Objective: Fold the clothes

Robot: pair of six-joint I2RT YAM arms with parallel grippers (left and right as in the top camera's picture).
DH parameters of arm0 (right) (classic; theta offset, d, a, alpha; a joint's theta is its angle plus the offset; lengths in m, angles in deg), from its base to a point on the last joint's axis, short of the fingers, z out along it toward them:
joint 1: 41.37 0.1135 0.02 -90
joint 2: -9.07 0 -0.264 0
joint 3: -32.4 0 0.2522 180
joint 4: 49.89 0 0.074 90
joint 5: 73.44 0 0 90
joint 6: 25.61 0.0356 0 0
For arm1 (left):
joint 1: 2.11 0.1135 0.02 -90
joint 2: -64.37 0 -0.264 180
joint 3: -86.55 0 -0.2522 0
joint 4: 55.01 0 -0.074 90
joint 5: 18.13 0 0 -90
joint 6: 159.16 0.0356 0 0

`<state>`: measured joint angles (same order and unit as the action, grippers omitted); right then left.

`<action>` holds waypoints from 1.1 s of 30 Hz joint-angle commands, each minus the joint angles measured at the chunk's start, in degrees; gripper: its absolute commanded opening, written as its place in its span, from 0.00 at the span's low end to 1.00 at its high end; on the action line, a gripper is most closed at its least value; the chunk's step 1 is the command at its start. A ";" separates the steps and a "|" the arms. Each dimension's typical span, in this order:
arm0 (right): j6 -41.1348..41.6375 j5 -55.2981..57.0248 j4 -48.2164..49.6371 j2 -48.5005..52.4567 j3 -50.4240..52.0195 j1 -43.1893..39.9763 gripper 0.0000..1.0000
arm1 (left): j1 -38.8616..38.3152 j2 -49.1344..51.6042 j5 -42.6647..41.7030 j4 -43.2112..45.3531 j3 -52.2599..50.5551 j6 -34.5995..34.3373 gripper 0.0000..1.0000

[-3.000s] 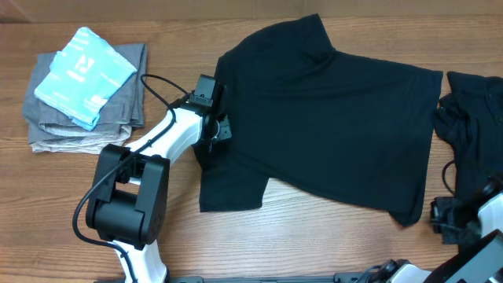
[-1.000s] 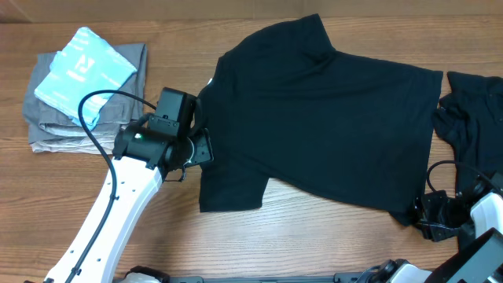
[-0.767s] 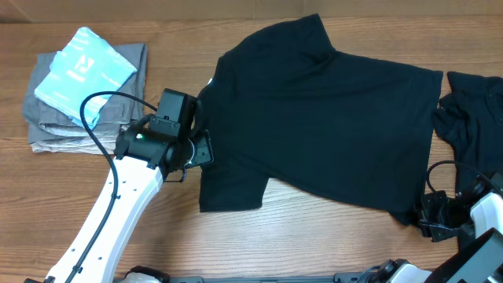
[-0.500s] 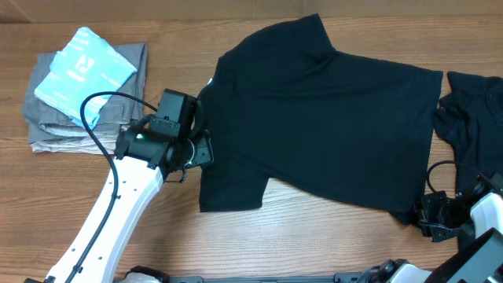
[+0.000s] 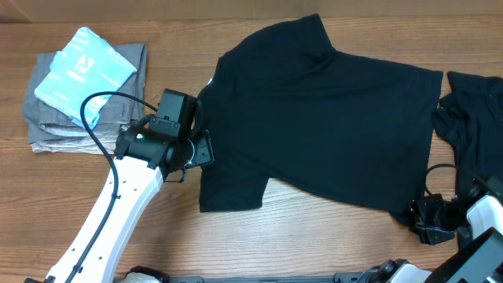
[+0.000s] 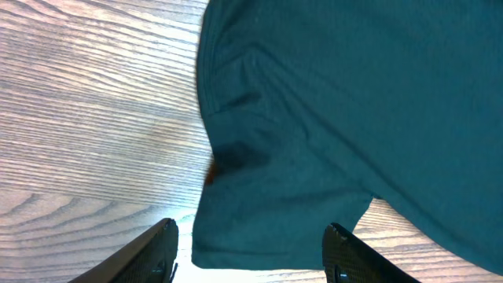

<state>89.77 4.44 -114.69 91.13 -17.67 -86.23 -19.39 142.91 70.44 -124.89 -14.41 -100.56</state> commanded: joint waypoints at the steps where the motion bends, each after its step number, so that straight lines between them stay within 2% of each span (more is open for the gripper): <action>1: -0.09 -0.37 1.33 -0.17 1.49 0.17 0.41 | 0.04 0.20 0.57 0.00 -0.33 -0.37 0.62; 2: -0.07 -0.39 1.33 -0.17 1.44 0.17 0.34 | 0.04 0.20 0.59 0.00 -0.33 -0.35 0.62; 5: -0.07 -0.42 1.31 -0.17 1.42 0.17 0.28 | 0.04 0.20 0.61 0.02 -0.33 -0.37 0.62; 6: -0.09 -0.39 1.31 -0.17 1.42 0.17 0.22 | 0.04 0.20 0.59 0.02 -0.33 -0.37 0.62; 9: -0.09 -0.39 1.20 -0.17 1.42 0.17 0.15 | 0.04 0.20 0.55 -0.24 -0.33 -0.39 0.61; 13: -0.11 -0.37 1.11 -0.17 1.42 0.17 0.13 | 0.00 0.20 0.57 -1.60 -0.94 -1.60 0.61; 16: -0.11 -0.39 1.16 -0.17 1.42 0.17 0.12 | 0.00 0.20 0.11 -1.70 -3.48 -5.55 0.60; 19: -0.13 -0.37 1.09 -0.17 1.42 0.17 0.11 | -0.02 0.20 -0.11 -1.46 -7.32 -7.76 0.56; 27: -0.13 -0.37 1.18 -0.17 1.44 0.17 0.11 | -0.02 0.20 -6.38 9.31 -21.70 -8.48 0.53; 33: -0.13 -0.37 1.33 -0.17 1.42 0.17 0.10 | -0.02 0.20 -8.46 12.76 -26.10 -8.48 0.53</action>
<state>89.82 3.89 -113.71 90.98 -16.76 -86.23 -19.39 143.04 64.53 -113.28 -38.67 -108.23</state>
